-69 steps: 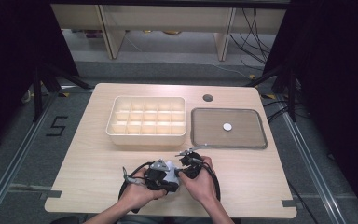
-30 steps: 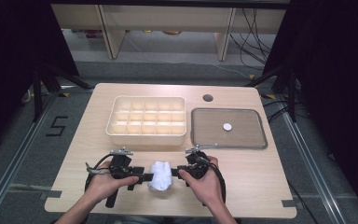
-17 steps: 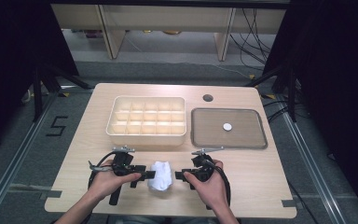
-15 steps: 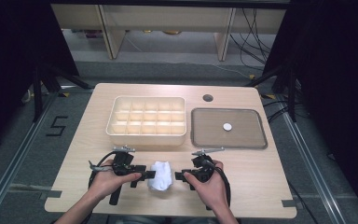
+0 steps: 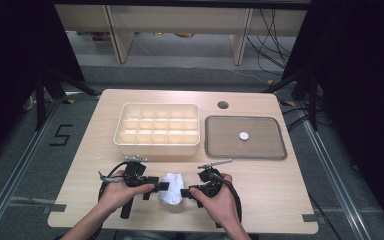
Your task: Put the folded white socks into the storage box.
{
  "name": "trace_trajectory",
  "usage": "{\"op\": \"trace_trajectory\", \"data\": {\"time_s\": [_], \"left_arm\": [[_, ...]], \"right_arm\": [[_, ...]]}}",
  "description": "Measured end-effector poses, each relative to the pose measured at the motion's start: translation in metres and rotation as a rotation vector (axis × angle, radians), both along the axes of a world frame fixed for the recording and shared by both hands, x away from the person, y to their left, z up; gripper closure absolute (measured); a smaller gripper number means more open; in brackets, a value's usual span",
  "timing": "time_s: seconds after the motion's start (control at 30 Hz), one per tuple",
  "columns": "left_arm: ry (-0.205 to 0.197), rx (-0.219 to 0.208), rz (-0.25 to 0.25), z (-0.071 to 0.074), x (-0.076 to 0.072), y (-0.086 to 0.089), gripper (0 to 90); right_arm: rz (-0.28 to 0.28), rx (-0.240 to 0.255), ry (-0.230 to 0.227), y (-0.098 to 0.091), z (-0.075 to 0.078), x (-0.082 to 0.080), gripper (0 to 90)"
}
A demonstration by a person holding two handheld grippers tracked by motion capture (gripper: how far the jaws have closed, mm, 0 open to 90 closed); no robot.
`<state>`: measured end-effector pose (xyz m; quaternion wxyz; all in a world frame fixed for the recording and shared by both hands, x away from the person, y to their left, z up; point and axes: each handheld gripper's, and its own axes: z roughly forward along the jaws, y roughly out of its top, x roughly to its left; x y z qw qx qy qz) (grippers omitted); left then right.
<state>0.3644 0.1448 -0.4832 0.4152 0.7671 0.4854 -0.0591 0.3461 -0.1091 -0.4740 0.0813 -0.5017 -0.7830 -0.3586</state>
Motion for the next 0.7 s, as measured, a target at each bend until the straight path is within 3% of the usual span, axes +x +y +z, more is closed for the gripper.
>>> {"op": "trace_trajectory", "data": {"time_s": [0.1, 0.2, 0.53, 0.57, 0.63, 0.67, 0.7], "left_arm": [[0.011, -0.01, -0.008, -0.003, 0.002, -0.001, 40.1], [0.037, -0.044, 0.014, -0.005, 0.002, -0.001, 41.3], [0.07, -0.032, -0.008, -0.013, -0.002, -0.005, 43.3], [0.069, -0.013, 0.004, -0.012, -0.002, -0.006, 43.8], [0.071, -0.027, 0.013, -0.013, 0.0, -0.008, 45.1], [0.07, -0.015, -0.007, -0.013, 0.002, -0.008, 45.2], [0.076, -0.033, 0.01, -0.013, 0.003, -0.01, 45.7]], "right_arm": [[0.01, 0.01, -0.003, 0.002, -0.005, 0.001, 58.6], [-0.01, -0.002, 0.014, 0.004, -0.008, 0.001, 62.0], [-0.023, 0.01, 0.015, 0.009, -0.016, 0.004, 71.7], [-0.004, 0.007, 0.008, 0.008, -0.018, 0.006, 72.0], [-0.025, 0.006, 0.029, 0.009, -0.018, 0.005, 72.4], [-0.022, 0.004, 0.024, 0.009, -0.019, 0.005, 72.6], [-0.02, 0.002, 0.02, 0.009, -0.02, 0.005, 72.6]]}}
